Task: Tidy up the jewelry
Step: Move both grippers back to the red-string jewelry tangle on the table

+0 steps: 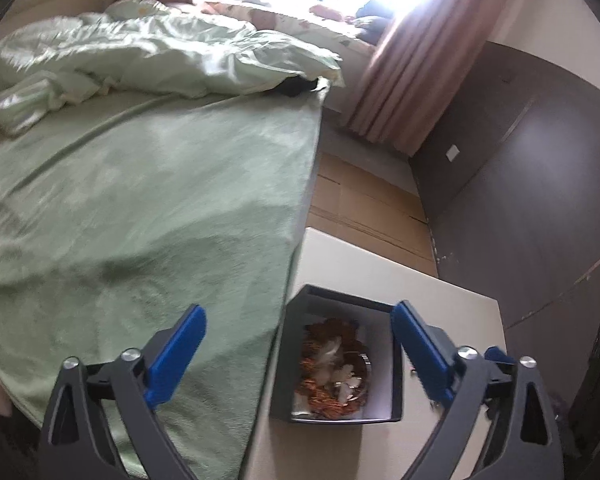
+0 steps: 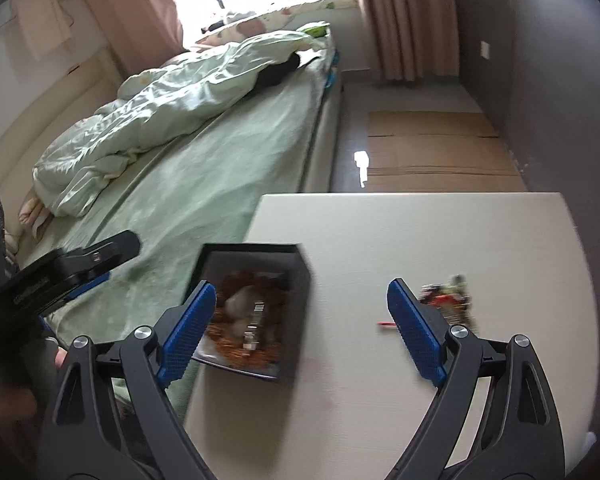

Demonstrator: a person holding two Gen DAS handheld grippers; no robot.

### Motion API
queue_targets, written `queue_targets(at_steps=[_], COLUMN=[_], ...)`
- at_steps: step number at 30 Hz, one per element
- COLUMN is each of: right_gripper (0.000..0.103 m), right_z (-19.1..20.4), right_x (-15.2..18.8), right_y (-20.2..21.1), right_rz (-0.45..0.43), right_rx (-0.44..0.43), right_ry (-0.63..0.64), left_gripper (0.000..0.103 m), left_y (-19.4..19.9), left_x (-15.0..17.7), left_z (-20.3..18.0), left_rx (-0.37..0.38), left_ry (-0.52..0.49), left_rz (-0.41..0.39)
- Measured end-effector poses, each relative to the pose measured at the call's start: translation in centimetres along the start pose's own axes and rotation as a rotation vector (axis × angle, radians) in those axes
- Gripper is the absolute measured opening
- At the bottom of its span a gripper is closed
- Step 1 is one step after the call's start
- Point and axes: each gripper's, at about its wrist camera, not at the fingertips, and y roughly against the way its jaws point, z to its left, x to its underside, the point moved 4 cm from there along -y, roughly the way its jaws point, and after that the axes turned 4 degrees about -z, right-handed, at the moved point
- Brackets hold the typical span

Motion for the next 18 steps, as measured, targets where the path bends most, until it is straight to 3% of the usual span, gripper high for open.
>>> queue_targets(at_steps=[7,11,18], right_gripper=[0.088,0.098,0.098], right_z=[-5.2,-7.5,-11.0], right_x=[-0.4,-0.7,-0.5], right_y=[2.3,3.2,3.7], right_rz=[-0.014,-0.021,-0.007], right_rx=[0.046,0.031,0.028], right_ry=[-0.051,-0.091,-0.137], left_gripper=[0.094,0.094,0.094], left_y=[-0.8,-1.3,-2.7], left_x=[1.0,1.9,3.5], left_z=[-3.9,-6.2,-10.0], left_rx=[0.035,0.063,0.089], left_ry=[-0.092,-0.146,-0.243], left_rz=[0.014,0.028,0.053])
